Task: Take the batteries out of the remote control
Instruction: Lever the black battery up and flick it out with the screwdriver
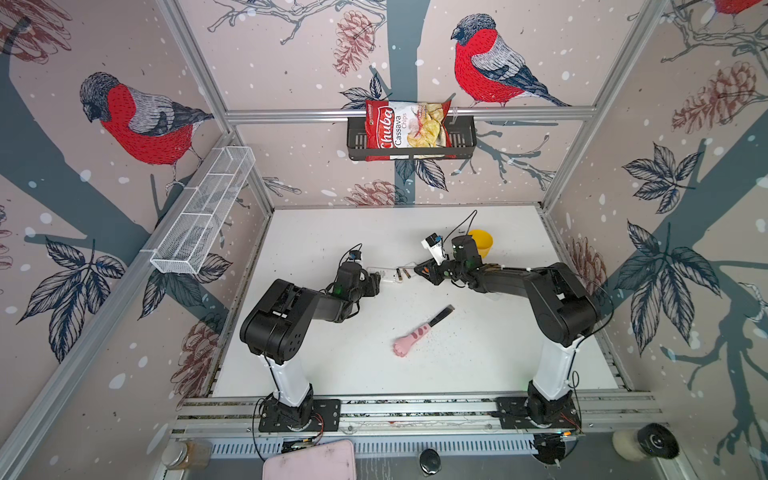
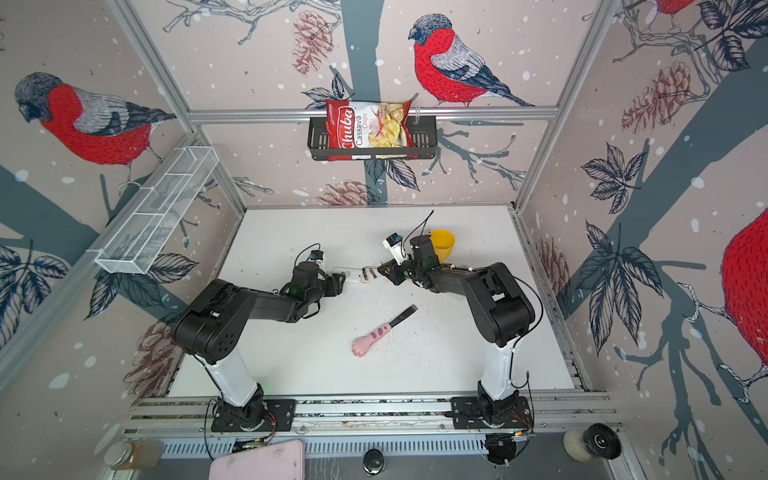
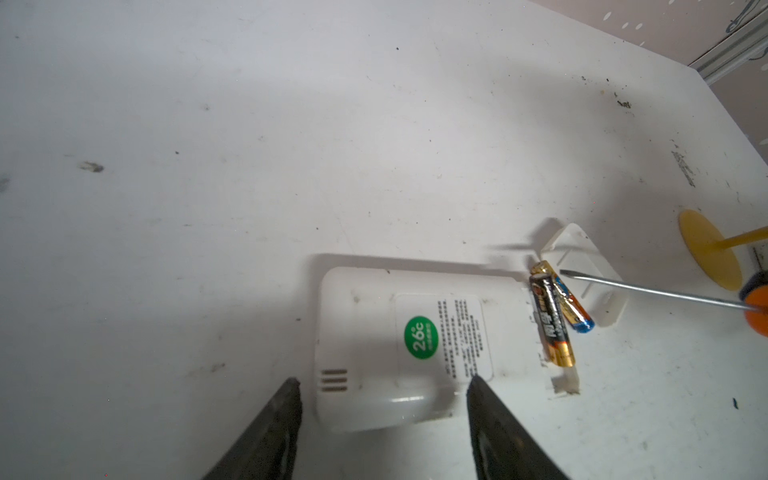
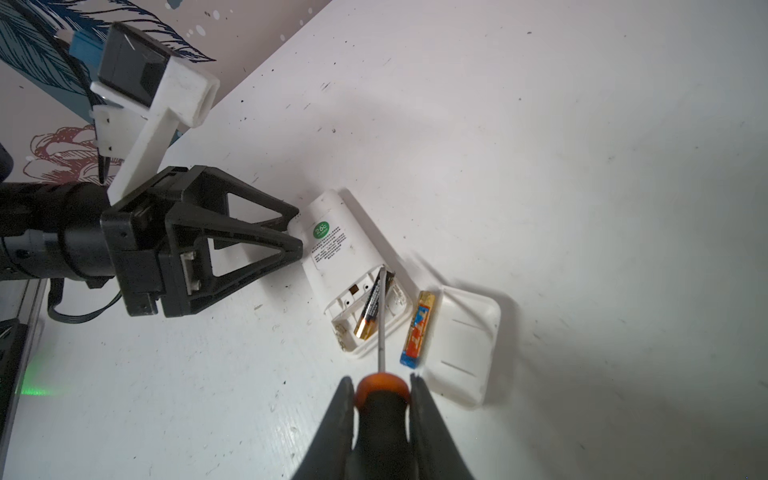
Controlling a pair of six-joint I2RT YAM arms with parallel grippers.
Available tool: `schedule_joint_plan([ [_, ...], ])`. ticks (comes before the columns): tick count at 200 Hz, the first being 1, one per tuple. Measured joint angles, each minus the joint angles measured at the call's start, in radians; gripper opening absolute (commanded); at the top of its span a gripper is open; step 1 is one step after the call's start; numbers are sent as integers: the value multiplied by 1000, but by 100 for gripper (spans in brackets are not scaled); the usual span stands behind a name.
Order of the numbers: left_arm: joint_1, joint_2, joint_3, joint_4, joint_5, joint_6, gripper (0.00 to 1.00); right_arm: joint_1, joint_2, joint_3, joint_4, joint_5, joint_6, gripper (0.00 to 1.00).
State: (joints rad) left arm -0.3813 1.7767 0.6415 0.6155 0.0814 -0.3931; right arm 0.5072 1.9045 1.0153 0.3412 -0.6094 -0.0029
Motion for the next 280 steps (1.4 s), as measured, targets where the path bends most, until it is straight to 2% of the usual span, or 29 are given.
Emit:
schedule_joint_plan([
  [76, 0, -5, 0, -1, 0, 0, 63, 32, -10, -60, -10, 9, -23, 0],
  [199, 0, -21, -2, -22, -4, 7, 63, 55, -25, -57, -13, 160, -46, 0],
  [280, 0, -21, 0, -22, -4, 7, 63, 54, -35, -42, -7, 182, -45, 0],
])
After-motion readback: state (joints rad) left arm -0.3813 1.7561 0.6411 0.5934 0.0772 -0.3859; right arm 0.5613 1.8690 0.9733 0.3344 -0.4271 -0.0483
